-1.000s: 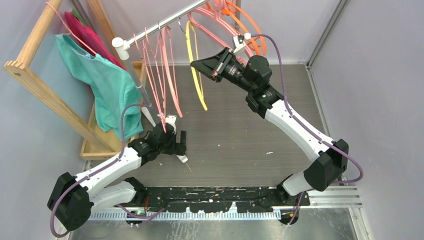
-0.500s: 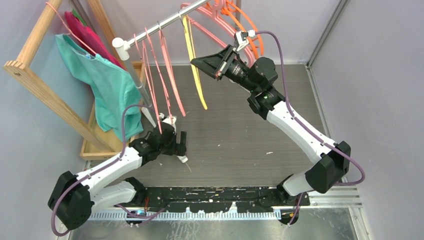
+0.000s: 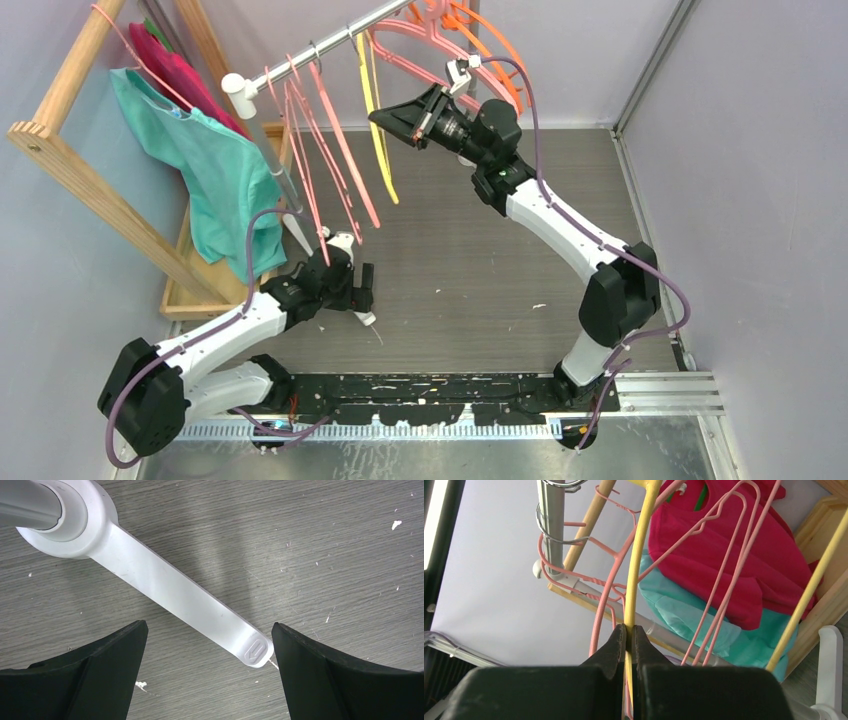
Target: Organize the hangers
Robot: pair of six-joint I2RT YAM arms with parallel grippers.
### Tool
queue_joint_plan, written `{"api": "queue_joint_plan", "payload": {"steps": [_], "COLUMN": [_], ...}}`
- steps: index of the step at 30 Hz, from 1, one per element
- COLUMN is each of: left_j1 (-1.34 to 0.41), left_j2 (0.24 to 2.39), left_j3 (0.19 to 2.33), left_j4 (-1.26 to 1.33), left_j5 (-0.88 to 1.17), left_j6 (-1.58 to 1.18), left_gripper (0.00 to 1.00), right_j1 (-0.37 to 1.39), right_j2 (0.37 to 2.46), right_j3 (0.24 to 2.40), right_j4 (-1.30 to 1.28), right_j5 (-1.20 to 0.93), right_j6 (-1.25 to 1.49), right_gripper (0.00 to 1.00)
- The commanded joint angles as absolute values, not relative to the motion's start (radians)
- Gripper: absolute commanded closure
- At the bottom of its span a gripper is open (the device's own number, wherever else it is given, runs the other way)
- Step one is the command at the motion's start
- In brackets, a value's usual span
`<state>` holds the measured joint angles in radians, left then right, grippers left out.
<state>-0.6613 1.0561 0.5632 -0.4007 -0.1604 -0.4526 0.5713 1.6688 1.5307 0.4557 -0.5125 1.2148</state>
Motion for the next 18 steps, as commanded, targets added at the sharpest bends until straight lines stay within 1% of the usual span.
{"api": "queue_joint_plan", "payload": {"steps": [1, 2, 3, 6, 7, 9, 10, 11, 15, 18], "left_j1": [-0.666, -0.666, -0.665, -0.665, -0.666, -0.667, -0.666, -0.667, -0.666, -0.668], "left_j2": [1.055, 1.054, 1.054, 1.052, 1.053, 1.057, 1.062, 1.066, 1.092, 1.113], "left_j3": [0.571, 0.57, 0.569, 0.569, 0.571, 0.57, 0.569, 0.567, 0.566, 0.569], "left_j4": [-0.356, -0.356, -0.356, -0.357, -0.359, -0.36, -0.359, -0.36, -0.354, -0.358], "left_j5": [-0.153, -0.152, -0.151, -0.152, -0.152, -0.153, -0.154, -0.156, -0.159, -0.163], "left_j6": [-0.452, -0.452, -0.453, -0.45, -0.449, -0.448, -0.448, -0.448, -0.452, -0.458], "left_gripper": [0.02, 0.02, 0.02, 0.02, 0.02, 0.02, 0.02, 0.02, 0.02, 0.02], "right_j1": [0.56, 0.559, 0.558, 0.558, 0.558, 0.558, 0.558, 0.558, 0.558, 0.566], "right_j2": [1.629, 1.618, 1.603, 1.524, 1.496, 1.444, 1.42, 1.398, 1.309, 1.235], "right_j3": [1.493, 1.476, 1.461, 1.412, 1.395, 1.346, 1.32, 1.298, 1.202, 1.103], "right_j4": [0.586, 0.585, 0.573, 0.466, 0.422, 0.384, 0.364, 0.335, 0.198, 0.072], "right_j5": [-0.538, -0.537, -0.533, -0.485, -0.463, -0.438, -0.423, -0.412, -0.308, -0.165], "right_j6": [1.233, 1.225, 1.204, 1.097, 1.039, 0.977, 0.946, 0.909, 0.753, 0.599], "right_gripper": [0.99, 0.97, 0.89, 0.49, 0.28, 0.07, 0.02, 0.0, 0.0, 0.0]}}
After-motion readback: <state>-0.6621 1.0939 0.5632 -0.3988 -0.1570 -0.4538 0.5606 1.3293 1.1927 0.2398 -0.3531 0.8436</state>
